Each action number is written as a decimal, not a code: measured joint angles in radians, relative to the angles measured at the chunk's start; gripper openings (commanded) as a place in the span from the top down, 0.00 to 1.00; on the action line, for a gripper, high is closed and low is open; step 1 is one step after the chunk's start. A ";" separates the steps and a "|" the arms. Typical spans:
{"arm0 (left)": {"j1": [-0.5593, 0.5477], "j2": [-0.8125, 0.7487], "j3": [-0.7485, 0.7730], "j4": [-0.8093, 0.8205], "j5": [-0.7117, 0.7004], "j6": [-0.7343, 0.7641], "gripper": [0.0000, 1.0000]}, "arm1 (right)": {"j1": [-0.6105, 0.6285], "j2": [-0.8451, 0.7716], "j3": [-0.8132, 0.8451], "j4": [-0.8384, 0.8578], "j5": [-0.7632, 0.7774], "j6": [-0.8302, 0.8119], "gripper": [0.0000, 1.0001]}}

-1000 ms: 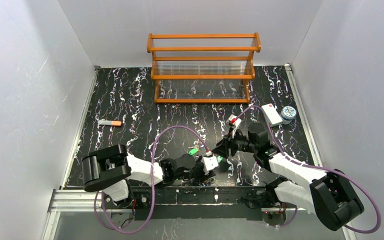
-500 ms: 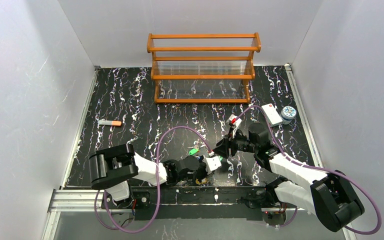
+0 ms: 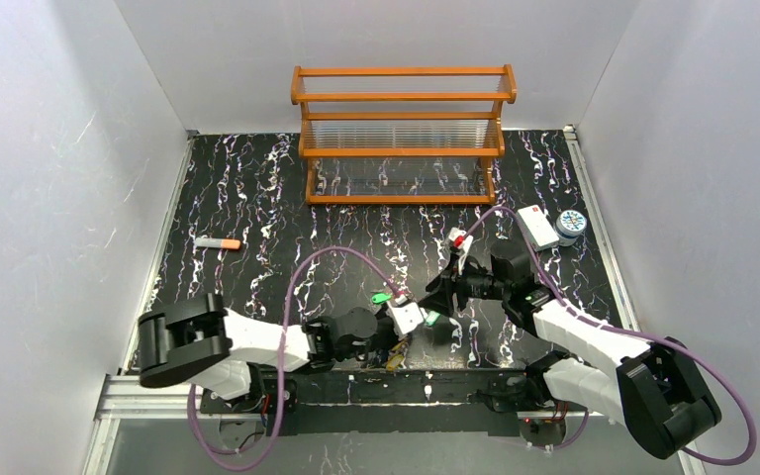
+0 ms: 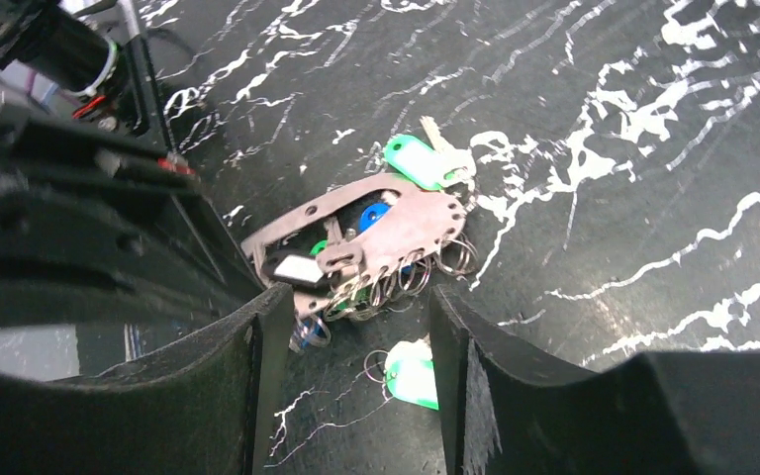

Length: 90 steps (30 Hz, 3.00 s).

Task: Put the keys on the keyring
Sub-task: Pick up the keyring from the center of the board.

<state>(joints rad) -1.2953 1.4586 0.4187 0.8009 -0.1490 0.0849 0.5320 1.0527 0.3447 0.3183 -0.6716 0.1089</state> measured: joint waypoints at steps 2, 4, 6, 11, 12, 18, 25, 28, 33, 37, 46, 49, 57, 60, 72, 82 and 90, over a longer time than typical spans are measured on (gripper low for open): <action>0.000 -0.069 -0.034 -0.005 -0.025 -0.008 1.00 | 0.000 0.000 0.011 -0.003 -0.032 -0.021 0.42; 0.000 -0.133 -0.065 -0.009 -0.047 -0.019 1.00 | 0.000 0.000 0.015 -0.002 -0.081 -0.045 0.46; 0.000 -0.194 -0.097 -0.011 -0.066 -0.033 1.00 | 0.000 0.002 0.015 -0.002 -0.127 -0.062 0.51; 0.000 -0.300 -0.157 -0.017 -0.109 -0.060 1.00 | 0.000 0.030 0.015 0.036 -0.259 -0.084 0.58; 0.000 -0.313 -0.165 -0.017 -0.116 -0.065 1.00 | 0.001 0.038 0.015 0.045 -0.276 -0.085 0.58; 0.000 -0.340 -0.176 -0.024 -0.140 -0.094 1.00 | 0.042 0.086 0.015 0.098 -0.335 -0.088 0.57; 0.000 -0.338 -0.176 -0.024 -0.143 -0.113 1.00 | 0.124 0.127 0.019 0.156 -0.337 -0.089 0.65; 0.000 -0.336 -0.175 -0.024 -0.143 -0.119 1.00 | 0.146 0.142 0.022 0.172 -0.326 -0.090 0.65; 0.000 -0.336 -0.176 -0.024 -0.143 -0.123 1.00 | 0.164 0.175 0.032 0.191 -0.300 -0.090 0.62; 0.000 -0.336 -0.176 -0.024 -0.142 -0.123 1.00 | 0.175 0.208 0.044 0.209 -0.277 -0.090 0.62; 0.000 -0.336 -0.175 -0.042 -0.142 -0.123 1.00 | 0.191 0.269 0.059 0.238 -0.256 -0.090 0.62; 0.000 -0.336 -0.176 -0.047 -0.142 -0.122 1.00 | 0.194 0.277 0.059 0.241 -0.250 -0.090 0.61; 0.000 -0.338 -0.175 -0.039 -0.138 -0.123 1.00 | 0.199 0.291 0.060 0.251 -0.211 -0.098 0.56; 0.000 -0.338 -0.175 -0.039 -0.135 -0.122 1.00 | 0.201 0.290 0.060 0.251 -0.190 -0.113 0.55; 0.000 -0.341 -0.176 -0.031 -0.135 -0.122 1.00 | 0.203 0.266 0.057 0.256 -0.192 -0.147 0.66; 0.000 -0.345 -0.176 -0.023 -0.133 -0.123 1.00 | 0.203 0.289 0.031 0.344 -0.245 -0.150 0.76; 0.000 -0.359 -0.181 -0.025 -0.140 -0.122 1.00 | 0.201 0.298 0.031 0.351 -0.264 -0.167 0.99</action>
<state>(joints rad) -1.2953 1.0996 0.2375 0.7761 -0.2890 -0.0376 0.7334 1.3502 0.3759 0.6693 -0.9356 -0.0582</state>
